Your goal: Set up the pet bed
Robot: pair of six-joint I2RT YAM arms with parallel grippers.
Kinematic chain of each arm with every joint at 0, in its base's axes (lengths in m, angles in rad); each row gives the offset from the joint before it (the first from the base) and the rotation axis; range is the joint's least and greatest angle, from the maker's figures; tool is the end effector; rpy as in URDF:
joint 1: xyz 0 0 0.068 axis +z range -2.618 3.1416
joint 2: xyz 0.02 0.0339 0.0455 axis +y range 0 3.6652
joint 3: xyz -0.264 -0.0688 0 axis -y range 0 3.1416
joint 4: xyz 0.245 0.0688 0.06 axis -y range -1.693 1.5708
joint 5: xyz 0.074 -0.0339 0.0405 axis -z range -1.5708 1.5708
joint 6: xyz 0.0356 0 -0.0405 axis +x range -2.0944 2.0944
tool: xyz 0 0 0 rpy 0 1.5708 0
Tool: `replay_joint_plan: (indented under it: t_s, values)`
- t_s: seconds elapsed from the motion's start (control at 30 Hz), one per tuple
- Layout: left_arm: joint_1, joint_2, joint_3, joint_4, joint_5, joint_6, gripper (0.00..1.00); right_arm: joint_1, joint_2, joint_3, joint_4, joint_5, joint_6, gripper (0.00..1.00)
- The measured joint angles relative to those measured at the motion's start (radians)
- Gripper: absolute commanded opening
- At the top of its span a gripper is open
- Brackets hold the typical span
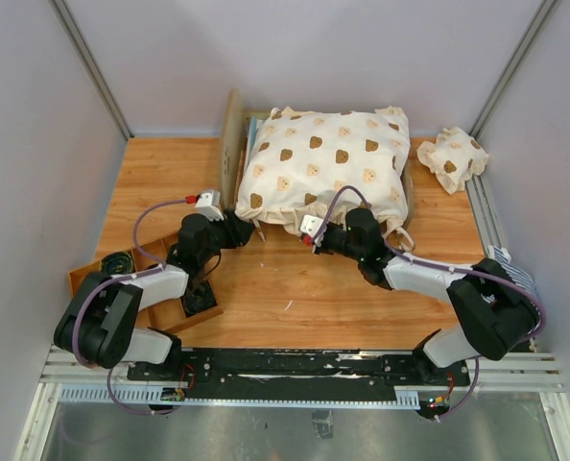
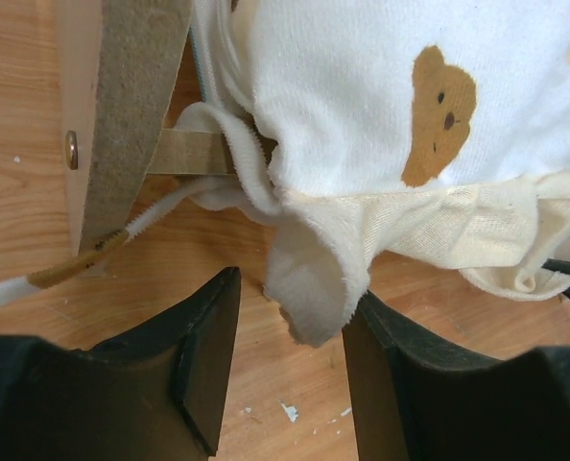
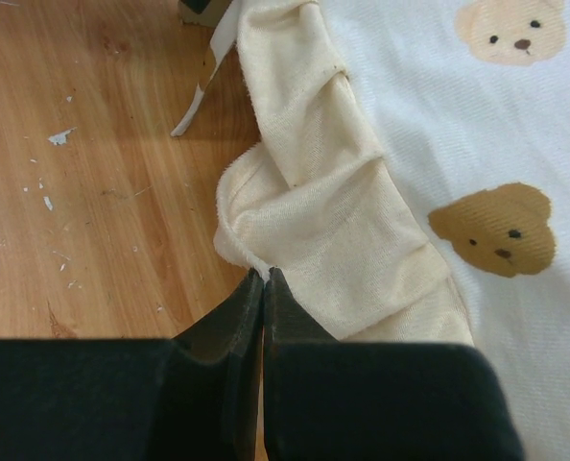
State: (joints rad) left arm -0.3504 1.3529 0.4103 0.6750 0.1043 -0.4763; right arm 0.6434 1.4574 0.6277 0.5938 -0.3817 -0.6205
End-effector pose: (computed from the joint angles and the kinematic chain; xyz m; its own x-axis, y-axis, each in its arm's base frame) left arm 0.2438 -0.0931 0.1794 -0.4205 -0.3318 -0.8444 0.2733 0.8411 -0.4666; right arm 0.2352 0.1929 0.2106 0.3401 -0.4195 -0.8417 -0.7974 0.3458 -0.4945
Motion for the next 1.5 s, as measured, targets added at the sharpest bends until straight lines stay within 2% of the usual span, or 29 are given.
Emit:
replay_joint_plan:
  t_s: [0.07,0.1,0.17,0.23,0.27,0.3,0.43,0.6,0.77,1.0,1.2,1.23,1.27,1.3,1.33,1.4,1.5]
  values:
    - [0.000,0.006,0.000,0.002,0.003,-0.004,0.47,0.000,0.003,0.002,0.001,0.000,0.000,0.00]
    - [0.000,0.008,0.000,0.005,0.002,-0.004,0.42,0.000,0.005,0.002,0.001,0.000,0.000,0.00]
    - [0.000,0.011,0.000,0.009,-0.002,-0.004,0.27,0.000,0.007,0.002,0.002,0.000,0.000,0.00]
    - [0.000,0.011,0.000,0.013,-0.008,-0.007,0.05,0.000,0.007,0.002,0.002,0.000,0.000,0.00]
    - [0.000,0.011,0.000,0.016,-0.014,-0.009,0.01,0.000,0.007,0.002,0.002,0.001,0.000,0.00]
    - [0.000,0.011,0.000,0.019,-0.018,-0.008,0.00,0.000,0.007,0.002,0.002,0.005,0.000,0.00]
    - [0.000,-0.017,0.000,-0.021,-0.054,-0.003,0.00,0.000,0.007,0.002,0.002,0.044,-0.001,0.00]
    - [0.005,-0.099,0.044,-0.190,-0.102,0.031,0.00,-0.019,0.007,0.002,0.002,0.138,0.000,0.00]
    - [0.061,-0.156,0.078,-0.317,-0.102,0.046,0.00,-0.056,-0.006,0.002,0.001,0.226,0.017,0.00]
    - [0.112,-0.192,0.084,-0.443,-0.090,0.030,0.00,-0.058,-0.032,-0.011,0.002,0.233,0.042,0.00]
    - [0.120,-0.205,0.153,-0.522,-0.078,0.016,0.00,-0.075,-0.068,-0.023,-0.019,0.179,0.066,0.00]
    - [0.121,-0.210,0.154,-0.529,-0.081,0.002,0.02,-0.077,-0.074,-0.023,-0.029,0.160,0.066,0.00]
    - [0.121,-0.214,0.153,-0.540,-0.086,-0.016,0.07,-0.080,-0.084,-0.023,-0.047,0.132,0.069,0.01]
    - [0.122,-0.217,0.147,-0.547,-0.093,-0.041,0.19,-0.082,-0.090,-0.023,-0.064,0.095,0.073,0.04]
    - [0.124,-0.219,0.139,-0.552,-0.101,-0.062,0.26,-0.083,-0.095,-0.022,-0.086,0.068,0.080,0.09]
    - [0.128,-0.219,0.116,-0.562,-0.132,-0.106,0.30,-0.083,-0.095,-0.011,-0.153,0.016,0.097,0.24]
    - [0.138,-0.219,0.100,-0.614,-0.184,-0.161,0.43,-0.083,-0.092,0.019,-0.254,-0.008,0.142,0.42]
